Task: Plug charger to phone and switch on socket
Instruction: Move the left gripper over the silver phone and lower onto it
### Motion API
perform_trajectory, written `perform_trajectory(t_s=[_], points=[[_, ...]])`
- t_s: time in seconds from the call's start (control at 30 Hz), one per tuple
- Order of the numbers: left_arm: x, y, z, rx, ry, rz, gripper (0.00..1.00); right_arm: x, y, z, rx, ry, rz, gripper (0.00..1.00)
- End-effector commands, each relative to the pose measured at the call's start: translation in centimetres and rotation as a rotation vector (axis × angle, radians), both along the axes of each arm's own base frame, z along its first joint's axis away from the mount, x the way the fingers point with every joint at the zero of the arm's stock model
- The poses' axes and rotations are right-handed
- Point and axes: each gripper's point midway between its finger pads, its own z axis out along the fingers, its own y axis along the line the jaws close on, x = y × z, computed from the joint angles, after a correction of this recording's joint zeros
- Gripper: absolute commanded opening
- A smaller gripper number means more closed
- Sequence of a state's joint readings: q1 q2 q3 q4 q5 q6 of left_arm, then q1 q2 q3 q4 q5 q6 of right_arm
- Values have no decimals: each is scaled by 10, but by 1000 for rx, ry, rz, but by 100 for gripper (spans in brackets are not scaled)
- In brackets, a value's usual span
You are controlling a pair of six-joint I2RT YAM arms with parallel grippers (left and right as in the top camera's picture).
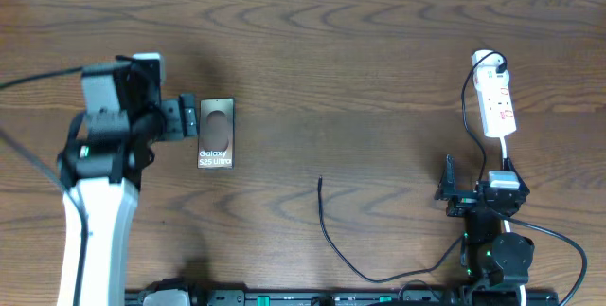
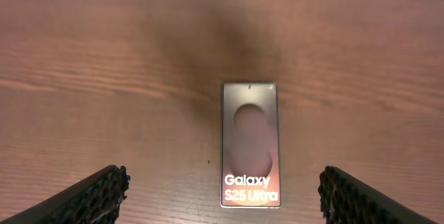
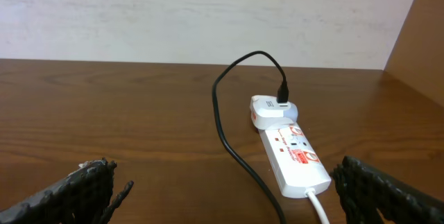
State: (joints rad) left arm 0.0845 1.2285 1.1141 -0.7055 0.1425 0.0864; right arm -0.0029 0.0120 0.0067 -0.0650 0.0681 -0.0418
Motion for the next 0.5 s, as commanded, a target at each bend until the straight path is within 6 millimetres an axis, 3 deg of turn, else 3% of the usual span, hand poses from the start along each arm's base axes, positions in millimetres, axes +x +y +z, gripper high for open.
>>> perform_trajectory(t_s=[0.0, 0.13, 0.17, 0.2, 0.23, 0.27, 0.3, 0.33, 0.47], points=[[5, -9, -23, -53, 90, -36, 90, 0, 1, 0, -16, 0, 3, 99], [6, -8, -39, -58, 144, -35, 90, 0, 1, 0, -16, 0, 3, 99], [7, -8, -40, -59, 149, -35, 69, 0, 1, 0, -16, 0, 3, 99], [7, -8, -40, -59, 149, -35, 27, 0, 1, 0, -16, 0, 3, 99], [7, -8, -40, -58, 146, -35, 8, 0, 1, 0, -16, 0, 3, 99], [8, -8, -40, -58, 144, -35, 14, 0, 1, 0, -16, 0, 3, 99], [8, -8, -39, -58, 143, -35, 66, 0, 1, 0, -16, 0, 3, 99], [7, -8, -40, -58, 145, -35, 98, 0, 1, 0, -16, 0, 3, 99], [7, -17, -39, -98, 146, -62, 98, 0, 1, 0, -16, 0, 3, 99]])
